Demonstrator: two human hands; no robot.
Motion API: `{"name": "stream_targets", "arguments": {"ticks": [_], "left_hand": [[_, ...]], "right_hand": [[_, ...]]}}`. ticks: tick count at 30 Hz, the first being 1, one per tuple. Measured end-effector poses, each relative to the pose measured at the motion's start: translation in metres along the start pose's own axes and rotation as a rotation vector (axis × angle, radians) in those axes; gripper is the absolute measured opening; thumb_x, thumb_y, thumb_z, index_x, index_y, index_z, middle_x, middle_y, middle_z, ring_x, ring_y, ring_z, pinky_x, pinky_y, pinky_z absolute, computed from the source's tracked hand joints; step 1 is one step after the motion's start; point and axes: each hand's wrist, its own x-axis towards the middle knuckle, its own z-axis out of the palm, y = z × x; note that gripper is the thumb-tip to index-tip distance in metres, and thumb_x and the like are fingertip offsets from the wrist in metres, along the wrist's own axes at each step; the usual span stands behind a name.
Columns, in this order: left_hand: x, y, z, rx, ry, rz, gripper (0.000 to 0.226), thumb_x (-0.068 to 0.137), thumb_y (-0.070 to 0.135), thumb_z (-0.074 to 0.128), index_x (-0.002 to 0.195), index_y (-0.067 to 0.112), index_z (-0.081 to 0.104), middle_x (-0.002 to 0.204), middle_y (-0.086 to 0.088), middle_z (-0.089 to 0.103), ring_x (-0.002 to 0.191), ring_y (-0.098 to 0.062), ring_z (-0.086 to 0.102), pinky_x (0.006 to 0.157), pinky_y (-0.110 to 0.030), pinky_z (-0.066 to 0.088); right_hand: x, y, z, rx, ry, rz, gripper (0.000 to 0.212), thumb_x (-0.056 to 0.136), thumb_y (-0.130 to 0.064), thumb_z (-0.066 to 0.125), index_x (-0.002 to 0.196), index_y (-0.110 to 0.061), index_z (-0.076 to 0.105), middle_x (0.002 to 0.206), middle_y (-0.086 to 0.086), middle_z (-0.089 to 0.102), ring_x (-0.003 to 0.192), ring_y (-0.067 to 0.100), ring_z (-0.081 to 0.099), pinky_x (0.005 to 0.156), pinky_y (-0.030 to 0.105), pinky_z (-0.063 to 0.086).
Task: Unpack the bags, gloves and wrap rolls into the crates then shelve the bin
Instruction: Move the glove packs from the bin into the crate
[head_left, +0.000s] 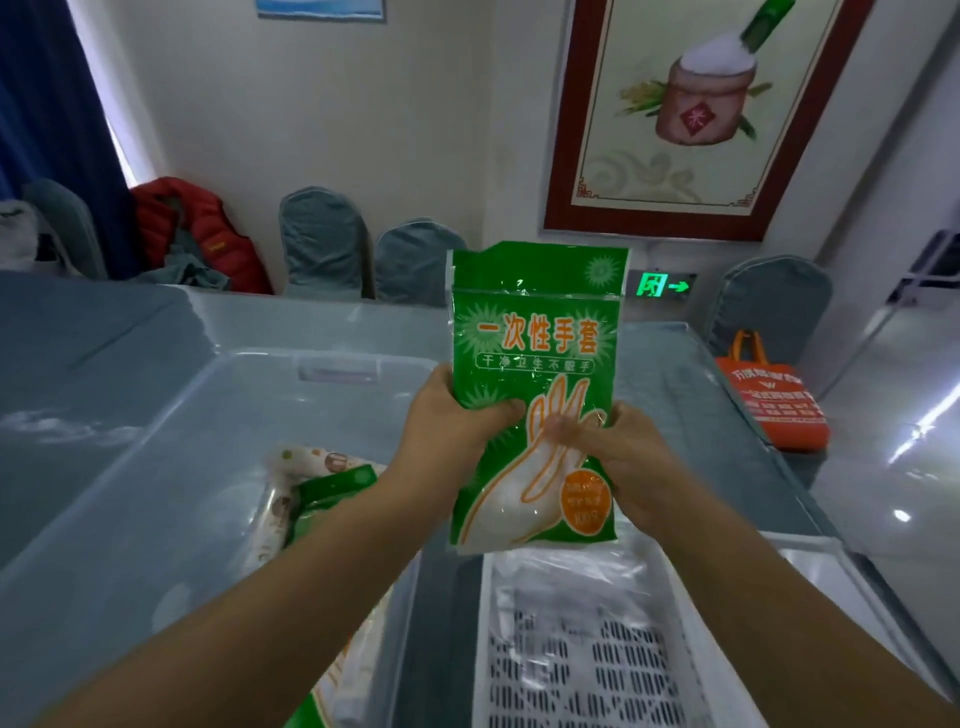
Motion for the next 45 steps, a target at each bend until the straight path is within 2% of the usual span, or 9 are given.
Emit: {"name": "stream_targets", "arguments": {"ticks": [8,13,17,22,25,30,34,39,45], "left_hand": [[0.009,-0.069,0.096,0.168,0.031,-0.207,0.043,0.073,0.005,0.073,0.109,0.003,0.048,0.104,-0.01,0.059,0.091,-0.024,0.059,0.077,-0.035,0.047],[0.011,-0.138,0.107,0.461,0.072,-0.3,0.06,0.076,0.011,0.072,0.126,0.002,0.04,0.117,-0.013,0.05,0.093,-0.021,0.053,0.074,-0.029,0.042],[-0.005,-0.199,0.098,1.063,-0.209,-0.175,0.068,0.07,0.032,0.075,0.129,0.02,0.045,0.126,-0.002,0.053,0.11,-0.017,0.05,0.084,-0.024,0.044],[0.0,-0.239,0.093,1.53,-0.629,0.109,0.082,0.071,0.045,0.068,0.14,0.024,0.029,0.145,-0.005,0.034,0.132,-0.026,0.028,0.113,-0.04,0.017],[0.01,-0.245,0.092,1.57,-0.674,0.129,0.081,0.075,0.048,0.062,0.143,0.022,0.024,0.149,-0.005,0.029,0.136,-0.026,0.024,0.115,-0.043,0.011],[0.027,-0.246,0.098,1.545,-0.628,0.064,0.066,0.081,0.033,0.063,0.138,0.019,0.034,0.139,-0.006,0.046,0.121,-0.027,0.045,0.103,-0.041,0.037],[0.027,-0.249,0.099,1.559,-0.477,0.065,0.041,0.081,0.011,0.062,0.12,0.021,0.054,0.117,-0.003,0.063,0.102,-0.021,0.058,0.088,-0.034,0.049],[0.001,-0.237,0.095,1.478,-0.382,0.097,0.022,0.081,0.014,0.061,0.1,0.023,0.06,0.101,0.002,0.068,0.091,-0.017,0.061,0.08,-0.03,0.049],[-0.075,-0.229,0.084,1.409,-0.596,0.061,0.02,0.076,0.018,0.065,0.094,0.024,0.061,0.094,0.002,0.068,0.082,-0.015,0.06,0.076,-0.03,0.05]], "right_hand": [[0.002,0.022,-0.135,-0.435,0.189,-0.055,0.021,0.068,-0.016,0.081,0.08,-0.021,0.065,0.071,-0.01,0.069,0.055,-0.002,0.065,0.045,0.013,0.045],[0.015,0.052,-0.206,-0.687,0.264,-0.063,0.023,0.069,-0.021,0.08,0.088,-0.017,0.067,0.08,0.0,0.07,0.073,0.017,0.067,0.068,0.034,0.054],[0.017,0.072,-0.234,-0.633,0.329,-0.015,0.019,0.069,-0.022,0.079,0.079,-0.024,0.064,0.077,-0.004,0.068,0.072,0.016,0.066,0.07,0.036,0.054],[0.021,0.081,-0.244,-0.513,0.367,0.049,0.022,0.072,-0.019,0.078,0.076,-0.029,0.059,0.077,-0.009,0.067,0.067,0.008,0.066,0.059,0.024,0.046],[0.024,0.081,-0.242,-0.513,0.359,0.043,0.022,0.072,-0.018,0.077,0.077,-0.03,0.059,0.075,-0.012,0.067,0.057,-0.003,0.065,0.052,0.019,0.044],[0.027,0.084,-0.24,-0.518,0.349,0.058,0.021,0.073,-0.017,0.076,0.075,-0.03,0.06,0.074,-0.01,0.068,0.058,0.001,0.067,0.056,0.023,0.046],[0.031,0.086,-0.238,-0.517,0.341,0.06,0.02,0.072,-0.018,0.077,0.078,-0.03,0.062,0.078,-0.01,0.069,0.068,0.006,0.067,0.06,0.025,0.048],[0.034,0.084,-0.234,-0.489,0.355,0.068,0.024,0.071,-0.02,0.078,0.088,-0.026,0.062,0.081,-0.011,0.068,0.068,0.003,0.066,0.06,0.023,0.047],[0.037,0.077,-0.215,-0.529,0.269,0.059,0.02,0.071,-0.025,0.078,0.082,-0.03,0.061,0.081,-0.008,0.069,0.068,0.007,0.068,0.06,0.027,0.051]]}}
